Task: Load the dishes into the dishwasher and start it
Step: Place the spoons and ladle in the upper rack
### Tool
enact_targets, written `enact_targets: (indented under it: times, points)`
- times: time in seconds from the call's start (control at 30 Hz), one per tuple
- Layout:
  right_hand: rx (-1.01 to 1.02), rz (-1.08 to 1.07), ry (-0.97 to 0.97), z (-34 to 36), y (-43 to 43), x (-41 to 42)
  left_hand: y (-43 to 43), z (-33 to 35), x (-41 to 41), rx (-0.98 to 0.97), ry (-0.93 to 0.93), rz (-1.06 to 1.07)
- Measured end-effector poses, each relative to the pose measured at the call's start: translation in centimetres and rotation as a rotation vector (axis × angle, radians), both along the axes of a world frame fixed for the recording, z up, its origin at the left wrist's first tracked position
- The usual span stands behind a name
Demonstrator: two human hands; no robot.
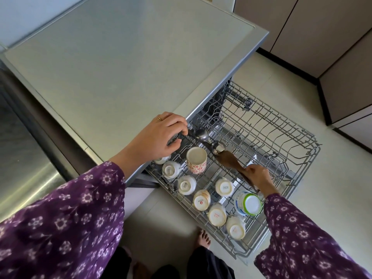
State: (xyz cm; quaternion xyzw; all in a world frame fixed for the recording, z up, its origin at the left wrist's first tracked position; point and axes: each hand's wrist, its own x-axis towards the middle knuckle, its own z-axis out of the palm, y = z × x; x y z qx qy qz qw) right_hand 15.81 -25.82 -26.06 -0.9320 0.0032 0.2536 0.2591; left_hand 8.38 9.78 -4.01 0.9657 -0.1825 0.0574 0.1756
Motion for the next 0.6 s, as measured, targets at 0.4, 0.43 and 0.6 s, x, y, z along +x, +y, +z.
enact_targets:
  times: [0.4, 0.43, 0.6]
  points:
    - [-0.183, 0.266, 0.075, -1.7, 1.6, 0.2, 0.1, -0.2, 0.2, -0.016, 0.021, -0.001]
    - [-0.207, 0.270, 0.062, -1.6, 1.7, 0.1, 0.2, -0.2, 0.2, -0.019, 0.023, 0.001]
    - [-0.292, 0.227, -0.018, -1.6, 2.7, -0.4, 0.2, -0.2, 0.2, -0.034, 0.036, 0.006]
